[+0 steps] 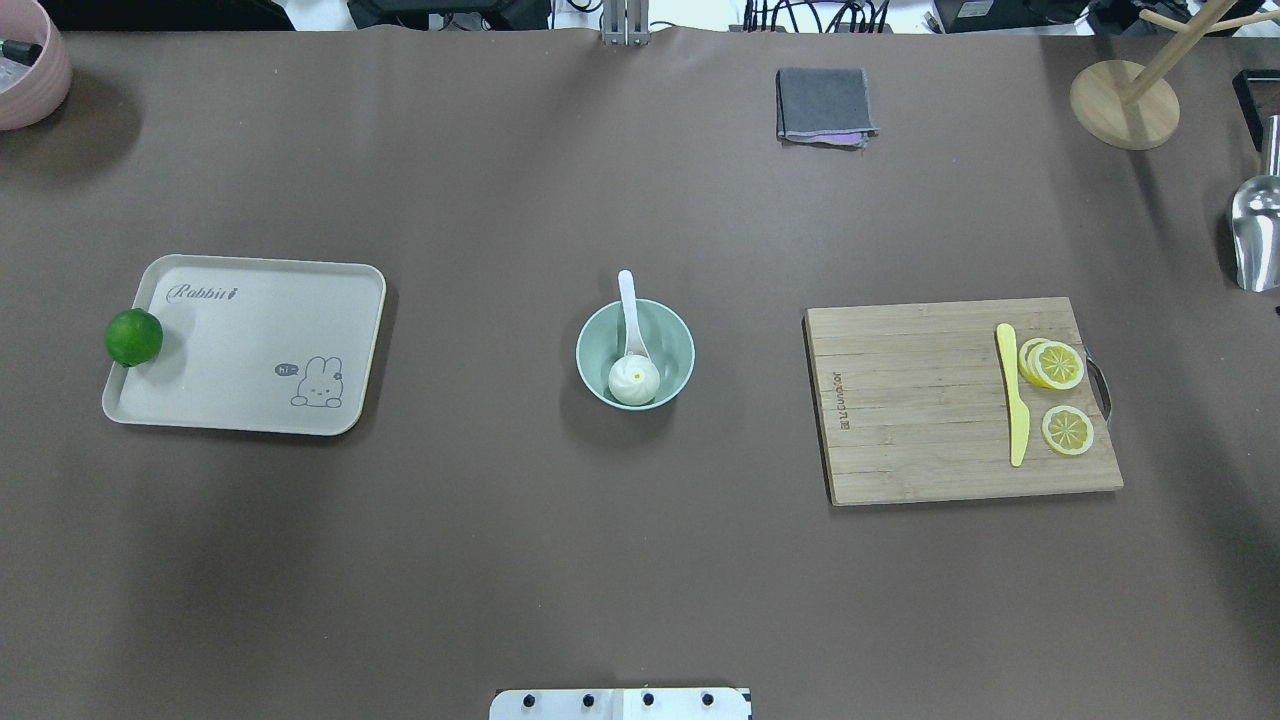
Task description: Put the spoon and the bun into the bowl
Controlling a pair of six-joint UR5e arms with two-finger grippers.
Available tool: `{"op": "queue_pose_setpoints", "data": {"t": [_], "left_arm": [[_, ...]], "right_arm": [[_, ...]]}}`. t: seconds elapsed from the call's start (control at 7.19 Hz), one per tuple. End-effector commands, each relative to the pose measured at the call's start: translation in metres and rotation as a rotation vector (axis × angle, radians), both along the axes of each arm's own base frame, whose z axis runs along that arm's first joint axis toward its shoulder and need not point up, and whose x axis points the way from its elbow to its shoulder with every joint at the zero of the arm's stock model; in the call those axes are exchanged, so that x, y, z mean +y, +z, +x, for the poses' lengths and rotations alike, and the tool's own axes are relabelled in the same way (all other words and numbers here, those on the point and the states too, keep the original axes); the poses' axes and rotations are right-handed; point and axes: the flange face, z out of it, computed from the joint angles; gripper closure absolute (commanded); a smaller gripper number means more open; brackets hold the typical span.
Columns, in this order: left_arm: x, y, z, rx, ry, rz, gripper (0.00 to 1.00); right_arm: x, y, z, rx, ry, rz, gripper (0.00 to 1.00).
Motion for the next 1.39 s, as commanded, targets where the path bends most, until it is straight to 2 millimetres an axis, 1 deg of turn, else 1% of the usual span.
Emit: {"op": "queue_pose_setpoints", "data": {"t": [0.0, 0.14, 0.28, 0.7, 1.11, 1.25], "left_arm": [[0.003, 0.002, -0.001, 0.001, -0.004, -0.009, 0.02], [0.002, -0.002, -0.001, 0.006, -0.049, -0.045, 0.02], [0.002, -0.003, 0.002, 0.029, -0.083, -0.083, 0.02], [0.004, 0.009, 0.004, 0.046, -0.079, -0.114, 0.02], [0.003, 0.006, 0.004, 0.047, -0.073, -0.105, 0.02], [0.004, 0.014, 0.004, 0.045, -0.074, -0.121, 0.02]], "right_arm": [[0.008, 0.048, 0.04, 0.033, 0.005, -0.053, 0.0], [0.01, 0.057, 0.05, 0.032, 0.027, -0.072, 0.0], [0.011, 0.058, 0.055, 0.031, 0.038, -0.075, 0.0], [0.011, 0.058, 0.057, 0.03, 0.041, -0.071, 0.0], [0.011, 0.058, 0.057, 0.031, 0.043, -0.067, 0.0], [0.011, 0.058, 0.057, 0.031, 0.043, -0.067, 0.0]]}}
